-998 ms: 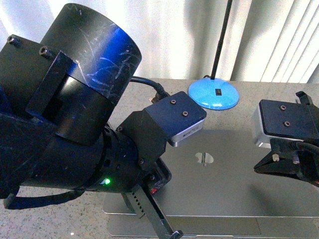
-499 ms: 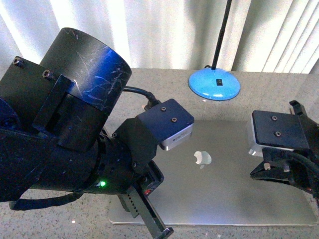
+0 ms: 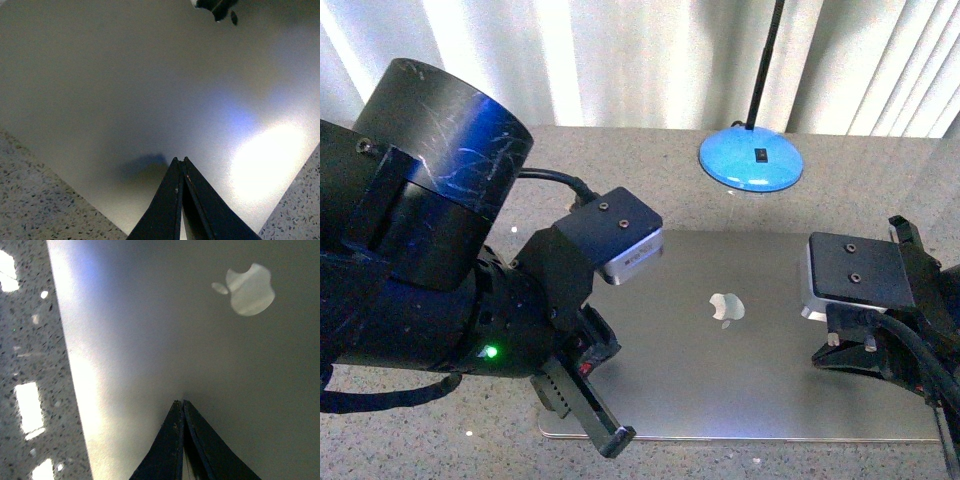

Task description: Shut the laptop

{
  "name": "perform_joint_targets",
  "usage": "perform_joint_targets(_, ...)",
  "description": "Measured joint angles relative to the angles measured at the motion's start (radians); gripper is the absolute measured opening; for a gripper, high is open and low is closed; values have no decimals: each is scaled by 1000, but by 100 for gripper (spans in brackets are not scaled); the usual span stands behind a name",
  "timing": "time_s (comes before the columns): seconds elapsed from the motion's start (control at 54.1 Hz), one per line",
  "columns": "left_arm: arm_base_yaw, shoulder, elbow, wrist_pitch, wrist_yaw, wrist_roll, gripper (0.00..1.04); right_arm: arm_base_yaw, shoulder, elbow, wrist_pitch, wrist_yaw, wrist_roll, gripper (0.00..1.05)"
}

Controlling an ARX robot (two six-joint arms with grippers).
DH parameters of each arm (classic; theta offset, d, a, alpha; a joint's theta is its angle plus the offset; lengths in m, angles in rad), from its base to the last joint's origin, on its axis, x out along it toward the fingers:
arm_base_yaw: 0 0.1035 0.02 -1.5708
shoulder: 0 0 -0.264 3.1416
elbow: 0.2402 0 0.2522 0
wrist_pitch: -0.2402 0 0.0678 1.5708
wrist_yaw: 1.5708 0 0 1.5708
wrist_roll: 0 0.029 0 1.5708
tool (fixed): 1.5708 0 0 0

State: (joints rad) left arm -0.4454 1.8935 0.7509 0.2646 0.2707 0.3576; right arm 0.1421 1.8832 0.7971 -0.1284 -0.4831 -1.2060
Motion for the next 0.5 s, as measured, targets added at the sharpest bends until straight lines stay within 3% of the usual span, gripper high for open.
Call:
perform_joint_targets(0.185,49,-72,-31,98,18,-109,4,9,-42,-24,138,-6,93,3)
perform_joint_targets(0.24,85,-124,-46,194,-24,-198,4,12,-89,-36,292,53,192,4)
perform_joint_targets(0.314,142,-201,-45,319,-88,-344,16,12,-137,-26,424,82,332,15)
perform_joint_targets(0.499,175,-231,-42,336,-105,-470,42,10,-158,-20,446,85,442,42)
